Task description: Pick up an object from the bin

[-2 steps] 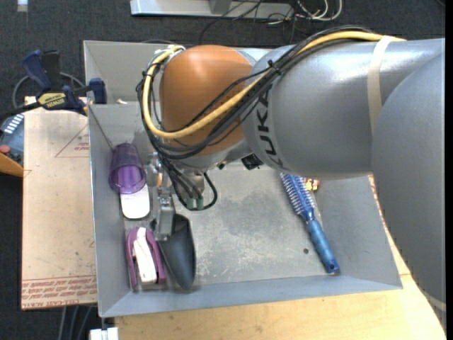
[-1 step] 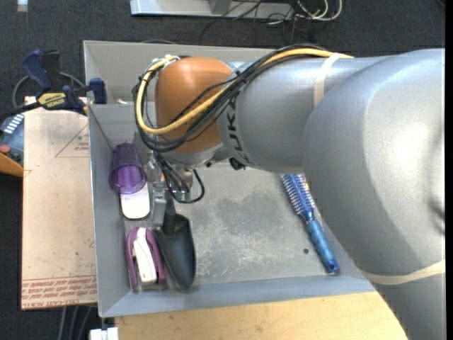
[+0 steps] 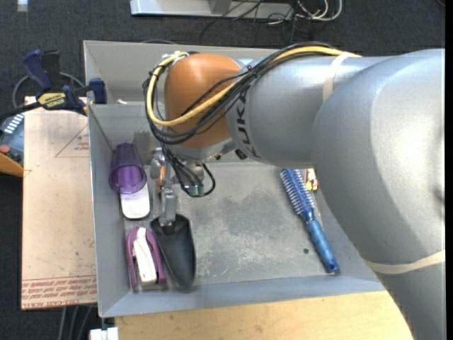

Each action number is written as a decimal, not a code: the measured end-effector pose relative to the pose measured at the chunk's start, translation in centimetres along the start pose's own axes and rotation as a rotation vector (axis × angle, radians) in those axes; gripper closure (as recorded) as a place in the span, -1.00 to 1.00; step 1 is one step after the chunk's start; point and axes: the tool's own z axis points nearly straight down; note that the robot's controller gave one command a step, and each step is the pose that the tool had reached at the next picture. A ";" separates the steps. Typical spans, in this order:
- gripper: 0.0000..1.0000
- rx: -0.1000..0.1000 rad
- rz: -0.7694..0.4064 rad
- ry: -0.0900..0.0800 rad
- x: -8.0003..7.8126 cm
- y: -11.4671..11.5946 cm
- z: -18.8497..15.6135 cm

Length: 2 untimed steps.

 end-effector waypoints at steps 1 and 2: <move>-1.00 -0.002 0.327 0.009 0.8 -4.6 4.3; -1.00 -0.002 0.330 0.000 0.7 -5.0 4.6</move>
Offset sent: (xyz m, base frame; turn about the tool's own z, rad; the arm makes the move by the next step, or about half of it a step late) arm 0.0000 0.0000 0.0000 0.0000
